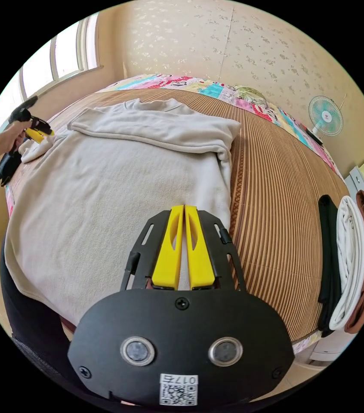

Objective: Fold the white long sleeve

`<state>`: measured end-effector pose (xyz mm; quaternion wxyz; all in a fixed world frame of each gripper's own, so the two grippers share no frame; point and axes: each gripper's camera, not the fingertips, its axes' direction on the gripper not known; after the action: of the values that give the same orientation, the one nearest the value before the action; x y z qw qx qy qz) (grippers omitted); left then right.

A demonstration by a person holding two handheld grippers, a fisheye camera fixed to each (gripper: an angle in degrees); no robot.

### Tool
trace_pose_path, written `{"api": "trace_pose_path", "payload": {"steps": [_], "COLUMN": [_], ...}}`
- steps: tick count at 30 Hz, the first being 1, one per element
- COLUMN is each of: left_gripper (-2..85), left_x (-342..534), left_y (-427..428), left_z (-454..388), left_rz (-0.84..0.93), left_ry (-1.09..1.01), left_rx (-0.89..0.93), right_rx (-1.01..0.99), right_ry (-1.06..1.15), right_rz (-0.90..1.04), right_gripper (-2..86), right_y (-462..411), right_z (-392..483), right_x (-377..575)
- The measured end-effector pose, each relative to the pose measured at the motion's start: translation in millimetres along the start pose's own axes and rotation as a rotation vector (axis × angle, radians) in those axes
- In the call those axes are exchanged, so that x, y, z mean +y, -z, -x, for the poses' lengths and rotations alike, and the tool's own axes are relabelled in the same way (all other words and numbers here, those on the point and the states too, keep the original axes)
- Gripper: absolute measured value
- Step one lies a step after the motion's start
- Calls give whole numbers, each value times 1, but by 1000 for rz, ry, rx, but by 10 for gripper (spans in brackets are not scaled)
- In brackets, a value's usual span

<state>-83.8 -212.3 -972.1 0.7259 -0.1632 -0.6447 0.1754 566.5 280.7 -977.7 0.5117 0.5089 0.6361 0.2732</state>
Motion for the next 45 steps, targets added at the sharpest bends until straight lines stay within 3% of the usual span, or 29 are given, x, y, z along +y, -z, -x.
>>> {"api": "trace_pose_path", "payload": {"steps": [3, 5, 7, 9, 10, 12, 14, 15, 17, 19, 23, 26, 34, 38, 42, 45], "left_gripper": [123, 93, 66, 63, 63, 63, 62, 59, 31, 55, 71, 79, 131, 146, 158, 99], "left_x": [23, 47, 99, 135, 152, 172, 186, 192, 200, 217, 247, 245, 173, 147, 130, 139], "left_y": [4, 9, 23, 45, 67, 94, 95, 79, 43, 5, 20, 49, 37, 6, -58, -52], "left_z": [5, 24, 56, 51, 29, -23, -82, -114, -142, -150, -156, -207, -419, -501, -559, -552], "left_rz": [-109, -205, -454, -667, -760, -812, -718, -574, -381, -289, -416, -453, -216, -108, 81, 2], "left_ry": [118, 220, 401, 365, 220, -89, -397, -534, -534, -380, -289, -423, -901, -933, -906, -920], "left_rx": [65, 230, 631, 865, 882, 792, 716, 711, 674, 586, 623, 559, 353, 234, -92, -156], "right_rx": [-21, -49, -76, -91, -86, -67, -65, -72, -102, -110, -96, -99, -100, -105, -125, -139], "right_ry": [-8, -20, -31, -37, -36, -28, -27, -30, -43, -46, -40, -42, -42, -42, -49, -54], "right_rz": [-3, -9, -10, -12, -13, -11, -11, -11, -11, -11, -10, -10, -11, -11, -12, -13], "right_gripper": [4, 4, 4, 4, 4, 4, 4, 4, 4, 4, 5, 5, 6, 5, 5, 5], "right_y": [2, 2, 2, 2, 3, 3, 4, 4, 5, 5, 6, 6, 6, 4, 4, 3], "right_z": [-6, -13, -20, -25, -26, -26, -30, -32, -42, -47, -53, -59, -75, -83, -92, -99], "right_x": [4, 8, 10, 12, 14, 15, 18, 18, 21, 23, 26, 28, 34, 36, 38, 39]}}
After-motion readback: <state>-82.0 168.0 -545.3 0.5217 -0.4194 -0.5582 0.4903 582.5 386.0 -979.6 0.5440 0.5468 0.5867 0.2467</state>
